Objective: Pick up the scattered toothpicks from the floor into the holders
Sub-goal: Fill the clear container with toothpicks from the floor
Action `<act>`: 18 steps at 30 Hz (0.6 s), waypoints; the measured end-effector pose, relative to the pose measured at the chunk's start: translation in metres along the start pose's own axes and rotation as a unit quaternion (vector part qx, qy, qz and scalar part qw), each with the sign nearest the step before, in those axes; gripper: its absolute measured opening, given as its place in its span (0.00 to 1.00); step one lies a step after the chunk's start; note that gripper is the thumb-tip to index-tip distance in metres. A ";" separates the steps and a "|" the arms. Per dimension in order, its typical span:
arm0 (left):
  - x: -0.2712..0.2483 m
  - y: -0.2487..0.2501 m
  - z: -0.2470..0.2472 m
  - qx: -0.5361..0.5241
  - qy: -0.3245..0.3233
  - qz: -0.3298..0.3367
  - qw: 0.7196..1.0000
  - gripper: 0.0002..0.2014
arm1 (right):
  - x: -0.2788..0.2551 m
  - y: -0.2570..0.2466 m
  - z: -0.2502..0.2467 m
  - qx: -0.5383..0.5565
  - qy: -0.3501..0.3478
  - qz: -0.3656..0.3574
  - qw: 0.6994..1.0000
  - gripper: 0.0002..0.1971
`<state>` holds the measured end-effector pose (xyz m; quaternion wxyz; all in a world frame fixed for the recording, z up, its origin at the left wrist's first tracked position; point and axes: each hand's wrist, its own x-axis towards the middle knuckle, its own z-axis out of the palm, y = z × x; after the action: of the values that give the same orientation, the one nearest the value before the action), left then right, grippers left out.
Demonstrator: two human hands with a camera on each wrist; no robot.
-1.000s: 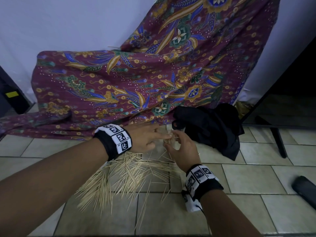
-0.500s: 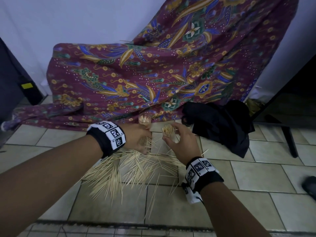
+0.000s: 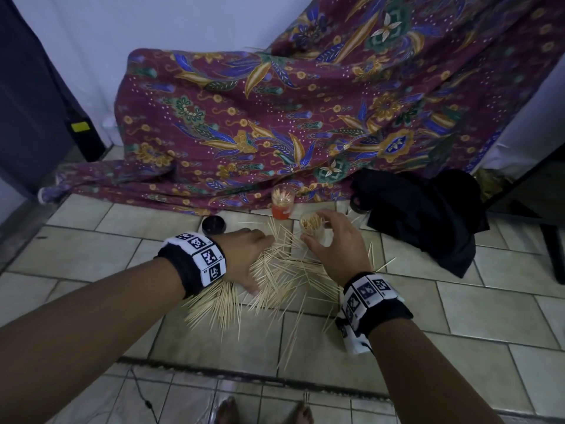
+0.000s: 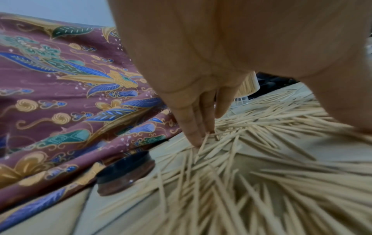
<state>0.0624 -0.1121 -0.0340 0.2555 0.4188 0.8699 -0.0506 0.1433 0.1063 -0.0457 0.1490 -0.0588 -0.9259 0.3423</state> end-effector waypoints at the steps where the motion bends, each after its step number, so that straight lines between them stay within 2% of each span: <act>1: 0.000 0.002 0.001 -0.005 0.008 0.009 1.000 0.55 | 0.000 0.000 0.000 -0.002 -0.001 -0.003 1.000 0.25; 6: 0.001 0.011 0.001 -0.051 0.047 0.061 0.996 0.43 | 0.000 0.003 0.002 -0.006 0.007 -0.008 1.000 0.25; 9: -0.004 0.008 -0.003 -0.080 0.099 0.046 0.991 0.36 | 0.001 0.003 0.002 -0.003 0.010 -0.005 1.000 0.25; 10: -0.006 0.008 -0.005 -0.068 0.101 0.022 0.992 0.36 | 0.001 0.003 0.002 -0.002 0.009 -0.003 1.000 0.25; 13: -0.011 0.014 -0.003 -0.016 0.048 -0.066 0.997 0.47 | 0.001 0.004 0.001 -0.001 0.012 -0.005 1.000 0.26; 15: -0.011 0.022 0.000 -0.016 0.040 -0.081 0.996 0.53 | 0.001 0.003 0.001 0.001 0.011 -0.004 1.000 0.26; 18: -0.010 0.036 0.003 -0.007 0.055 -0.085 0.995 0.56 | 0.001 0.003 0.001 -0.001 0.010 -0.003 1.000 0.26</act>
<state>0.0962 -0.0965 -0.0278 0.2048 0.3439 0.9154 -0.0431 0.1417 0.1085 -0.0483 0.1590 -0.0598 -0.9250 0.3400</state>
